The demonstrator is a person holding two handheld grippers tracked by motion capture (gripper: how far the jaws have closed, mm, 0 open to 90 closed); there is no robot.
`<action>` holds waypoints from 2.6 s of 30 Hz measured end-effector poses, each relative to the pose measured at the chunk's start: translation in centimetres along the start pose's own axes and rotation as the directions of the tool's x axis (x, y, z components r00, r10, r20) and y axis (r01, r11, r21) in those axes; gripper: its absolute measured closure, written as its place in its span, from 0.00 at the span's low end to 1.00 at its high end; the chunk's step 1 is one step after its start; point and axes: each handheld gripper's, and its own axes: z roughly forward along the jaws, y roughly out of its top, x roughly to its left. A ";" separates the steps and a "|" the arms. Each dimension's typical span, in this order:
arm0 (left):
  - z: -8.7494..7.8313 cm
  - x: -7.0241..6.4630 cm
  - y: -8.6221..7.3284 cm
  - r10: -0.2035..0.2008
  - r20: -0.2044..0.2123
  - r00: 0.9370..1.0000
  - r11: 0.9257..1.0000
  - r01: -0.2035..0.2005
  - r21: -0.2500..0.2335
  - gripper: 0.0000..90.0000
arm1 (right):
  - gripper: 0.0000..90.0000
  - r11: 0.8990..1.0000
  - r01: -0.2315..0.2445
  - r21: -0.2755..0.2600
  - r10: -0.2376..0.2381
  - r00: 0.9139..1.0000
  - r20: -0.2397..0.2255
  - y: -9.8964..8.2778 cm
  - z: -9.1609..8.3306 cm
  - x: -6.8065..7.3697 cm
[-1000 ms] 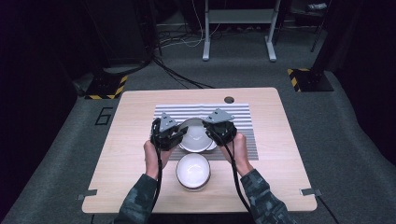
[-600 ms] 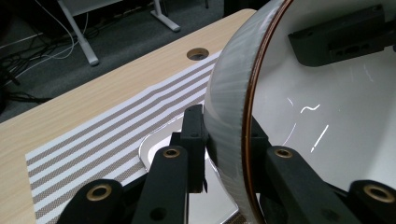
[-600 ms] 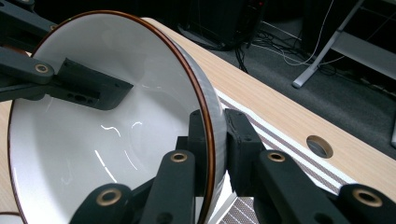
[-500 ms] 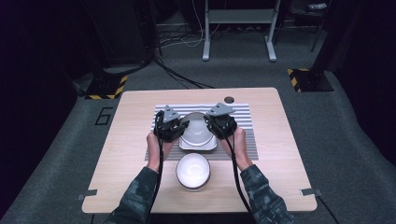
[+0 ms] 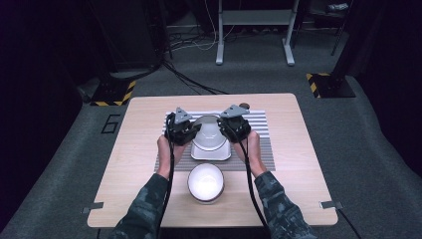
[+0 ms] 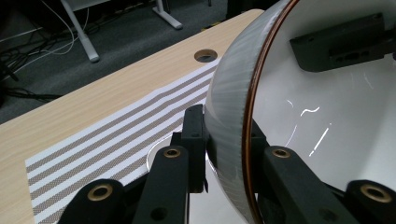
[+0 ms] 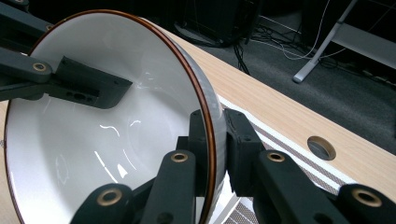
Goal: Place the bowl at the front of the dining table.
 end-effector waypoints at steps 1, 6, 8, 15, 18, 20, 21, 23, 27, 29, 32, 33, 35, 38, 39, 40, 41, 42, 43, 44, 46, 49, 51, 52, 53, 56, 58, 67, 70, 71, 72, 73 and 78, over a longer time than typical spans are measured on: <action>0.2 0.1 0.0 -0.001 0.000 1.000 1.000 0.001 0.000 0.87 | 0.91 1.000 -0.006 0.006 0.006 1.000 0.000 0.0 0.1 0.0; 0.9 0.5 -0.2 -0.019 0.011 1.000 1.000 0.019 0.019 0.87 | 0.91 1.000 -0.017 0.026 0.017 1.000 -0.005 0.0 0.9 -0.4; 1.3 0.8 -0.3 -0.029 0.015 0.999 0.999 0.028 0.027 0.87 | 0.91 0.999 -0.019 0.030 0.019 1.000 -0.008 -0.2 1.3 -0.5; 2.0 1.6 -0.6 -0.050 0.014 0.999 0.998 0.050 0.034 0.88 | 0.91 0.998 -0.038 0.050 0.039 0.999 -0.020 -0.4 2.5 -0.7; 2.3 1.9 -0.7 -0.053 0.016 0.998 0.998 0.052 0.048 0.87 | 0.91 0.997 -0.039 0.065 0.041 0.999 -0.025 -0.3 3.1 -0.8; 2.5 2.1 -0.9 -0.056 0.016 0.998 0.997 0.055 0.056 0.87 | 0.91 0.997 -0.032 0.072 0.034 0.999 -0.028 -0.4 3.4 -0.9; 2.5 2.1 -0.9 -0.056 0.016 0.998 0.997 0.055 0.056 0.87 | 0.91 0.996 -0.043 0.076 0.046 0.999 -0.030 -0.4 3.6 -0.8; 2.8 2.2 -1.0 -0.062 0.019 0.998 0.996 0.061 0.063 0.87 | 0.91 0.996 -0.049 0.081 0.052 0.998 -0.034 -0.5 3.7 -0.9; 3.6 2.4 -1.2 -0.065 0.021 0.998 0.994 0.063 0.090 0.87 | 0.91 0.991 -0.077 0.110 0.082 0.996 -0.043 -0.8 4.5 -1.2; 3.9 2.5 -1.3 -0.065 0.026 0.998 0.993 0.062 0.102 0.87 | 0.91 0.989 -0.083 0.121 0.088 0.995 -0.045 -0.9 4.8 -1.3; 4.3 2.5 -1.4 -0.068 0.031 0.997 0.991 0.064 0.117 0.87 | 0.91 0.987 -0.084 0.137 0.092 0.994 -0.052 -1.2 5.2 -1.6; 4.4 2.6 -1.4 -0.071 0.032 0.997 0.991 0.067 0.119 0.87 | 0.91 0.983 -0.106 0.147 0.115 0.992 -0.052 -1.2 5.3 -1.6; 4.7 2.7 -1.6 -0.074 0.035 0.997 0.989 0.069 0.131 0.87 | 0.91 0.983 -0.102 0.156 0.112 0.992 -0.058 -1.4 5.6 -1.7; 5.1 2.7 -1.7 -0.082 0.039 0.996 0.987 0.076 0.145 0.87 | 0.91 0.979 -0.115 0.171 0.127 0.990 -0.064 -1.6 5.9 -1.9; 5.1 2.7 -1.7 -0.082 0.039 0.996 0.987 0.076 0.145 0.87 | 0.91 0.979 -0.115 0.171 0.127 0.990 -0.064 -1.6 5.9 -1.9; 5.3 2.8 -1.8 -0.078 0.039 0.996 0.985 0.071 0.160 0.87 | 0.91 0.975 -0.126 0.184 0.141 0.987 -0.071 -1.8 6.2 -2.0; 5.3 2.8 -1.8 -0.078 0.039 0.996 0.985 0.071 0.160 0.87 | 0.91 0.975 -0.126 0.184 0.141 0.987 -0.071 -1.8 6.2 -2.0; 5.6 2.8 -1.9 -0.080 0.042 0.996 0.984 0.072 0.166 0.87 | 0.91 0.973 -0.130 0.193 0.147 0.986 -0.076 -1.9 6.5 -2.2; 5.6 2.8 -1.9 -0.082 0.042 0.996 0.983 0.074 0.168 0.87 | 0.91 0.971 -0.133 0.196 0.150 0.986 -0.076 -2.0 6.6 -2.2; 5.8 2.8 -2.0 -0.087 0.044 0.995 0.982 0.079 0.170 0.87 | 0.91 0.971 -0.132 0.199 0.149 0.986 -0.076 -2.0 6.7 -2.3; 6.0 2.9 -2.0 -0.086 0.047 0.995 0.980 0.076 0.182 0.87 | 0.91 0.968 -0.139 0.210 0.158 0.984 -0.081 -2.1 6.9 -2.4; 6.2 2.9 -2.1 -0.094 0.048 0.994 0.978 0.083 0.190 0.87 | 0.91 0.964 -0.145 0.222 0.168 0.982 -0.085 -2.3 7.1 -2.4; 6.5 3.0 -2.3 -0.097 0.052 0.994 0.975 0.084 0.207 0.87 | 0.91 0.960 -0.151 0.237 0.176 0.980 -0.089 -2.5 7.4 -2.5; 6.6 3.0 -2.3 -0.101 0.053 0.993 0.973 0.088 0.212 0.87 | 0.92 0.959 -0.148 0.242 0.175 0.980 -0.091 -2.5 7.5 -2.6; 6.6 3.0 -2.3 -0.101 0.053 0.993 0.973 0.088 0.212 0.87 | 0.92 0.959 -0.148 0.242 0.175 0.980 -0.091 -2.5 7.5 -2.6; 7.0 3.2 -2.6 -0.109 0.062 0.992 0.965 0.091 0.245 0.87 | 0.92 0.948 -0.162 0.274 0.196 0.975 -0.101 -2.8 8.0 -2.7; 7.3 3.2 -2.8 -0.118 0.067 0.991 0.961 0.097 0.258 0.87 | 0.92 0.944 -0.160 0.289 0.198 0.974 -0.107 -3.0 8.3 -2.8; 8.2 3.5 -3.4 -0.149 0.077 0.986 0.947 0.120 0.299 0.87 | 0.92 0.926 -0.171 0.335 0.223 0.967 -0.122 -3.8 9.4 -2.9; 8.4 3.5 -3.6 -0.152 0.081 0.985 0.944 0.121 0.308 0.87 | 0.92 0.923 -0.176 0.341 0.229 0.966 -0.122 -4.0 9.5 -3.0; 8.4 3.5 -3.6 -0.152 0.081 0.985 0.944 0.121 0.308 0.87 | 0.92 0.923 -0.176 0.341 0.229 0.966 -0.122 -4.0 9.5 -3.0; 8.5 3.4 -3.7 -0.154 0.082 0.985 0.943 0.121 0.311 0.87 | 0.92 0.922 -0.176 0.346 0.231 0.965 -0.124 -4.1 9.6 -3.0; 8.5 3.4 -3.7 -0.154 0.082 0.985 0.943 0.121 0.311 0.87 | 0.92 0.920 -0.180 0.347 0.235 0.964 -0.123 -4.2 9.6 -3.0; 8.8 3.4 -4.1 -0.160 0.082 0.984 0.939 0.126 0.319 0.87 | 0.92 0.917 -0.184 0.353 0.241 0.963 -0.123 -4.5 9.9 -2.9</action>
